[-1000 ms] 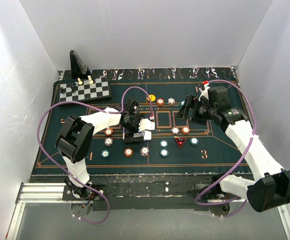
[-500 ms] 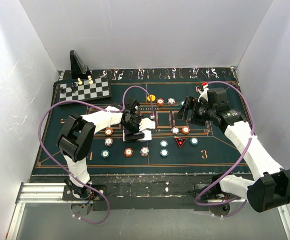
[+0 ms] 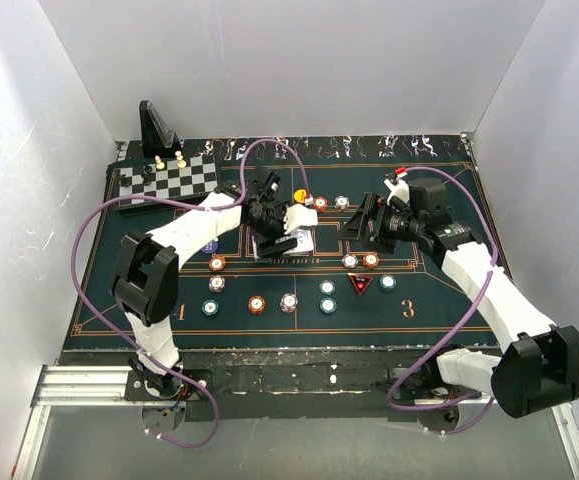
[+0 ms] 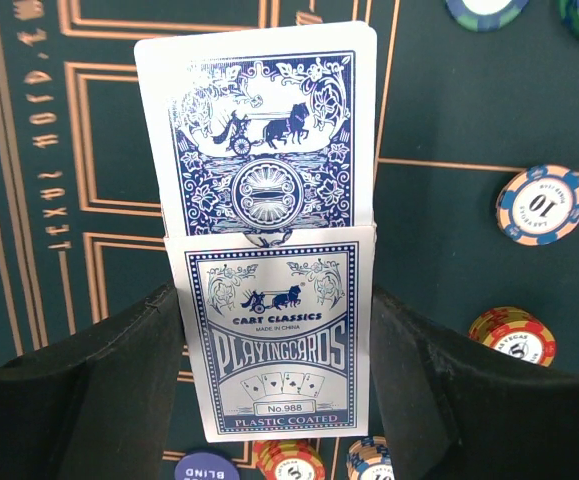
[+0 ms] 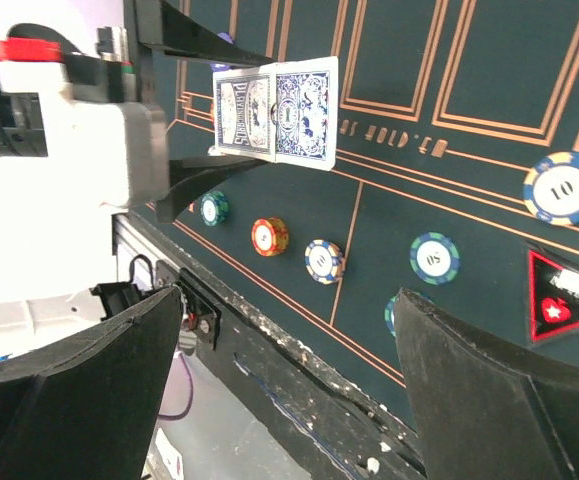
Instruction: Distribute texas hold em gaming equipment
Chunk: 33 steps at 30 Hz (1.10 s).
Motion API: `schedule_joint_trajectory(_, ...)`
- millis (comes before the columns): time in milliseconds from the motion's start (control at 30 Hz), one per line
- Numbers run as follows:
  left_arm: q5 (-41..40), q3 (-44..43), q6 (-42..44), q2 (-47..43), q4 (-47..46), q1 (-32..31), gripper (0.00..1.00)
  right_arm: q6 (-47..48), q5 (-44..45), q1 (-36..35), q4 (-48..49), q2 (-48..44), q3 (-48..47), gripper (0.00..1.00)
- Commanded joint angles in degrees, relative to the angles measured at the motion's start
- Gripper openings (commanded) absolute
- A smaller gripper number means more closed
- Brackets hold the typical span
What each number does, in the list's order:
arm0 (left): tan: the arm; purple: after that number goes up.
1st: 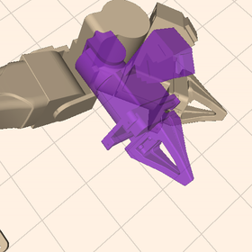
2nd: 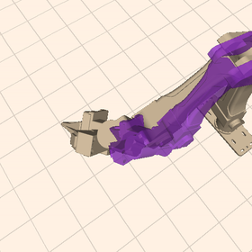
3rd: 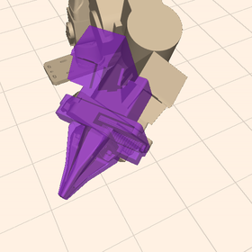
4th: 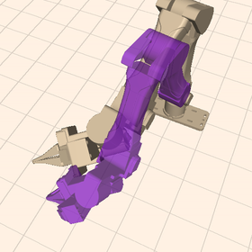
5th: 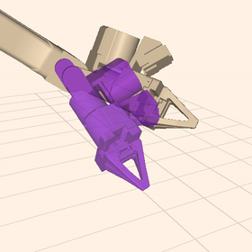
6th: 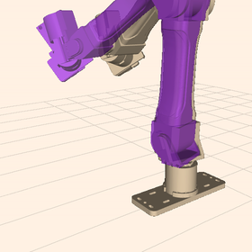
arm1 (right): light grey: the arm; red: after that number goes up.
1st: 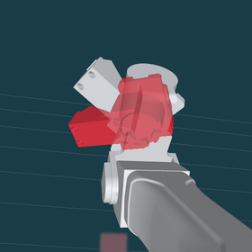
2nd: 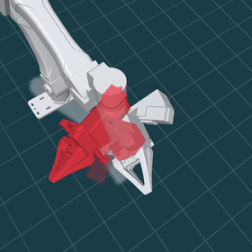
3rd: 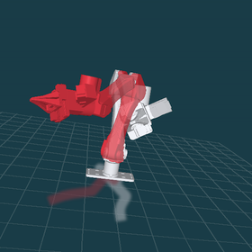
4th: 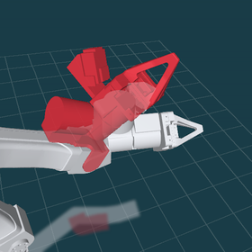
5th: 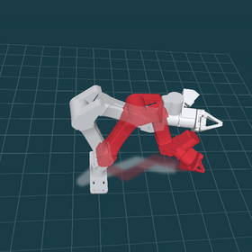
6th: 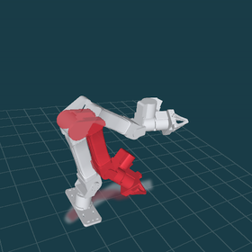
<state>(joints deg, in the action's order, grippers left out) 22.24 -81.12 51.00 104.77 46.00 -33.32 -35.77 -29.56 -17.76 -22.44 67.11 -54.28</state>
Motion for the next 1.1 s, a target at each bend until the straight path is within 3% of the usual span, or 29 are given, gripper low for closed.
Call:
schedule_joint_trajectory(0,3.6,-6.3,-2.6,-4.8,5.1,0.3,0.23,-3.3,-5.8,-1.6,9.0,1.9,-0.3,0.93)
schedule_joint_trajectory(667,4.0,-12.1,-4.4,-10.8,12.9,-1.5,0.23,-12.7,-8.6,-8.6,24.7,14.3,-4.4,0.95)
schedule_joint_trajectory(1067,3.5,-14.4,-4.9,-10.9,14.0,-2.5,0.22,-14.2,-8.6,-12.1,28.1,19.0,-6.5,0.94)
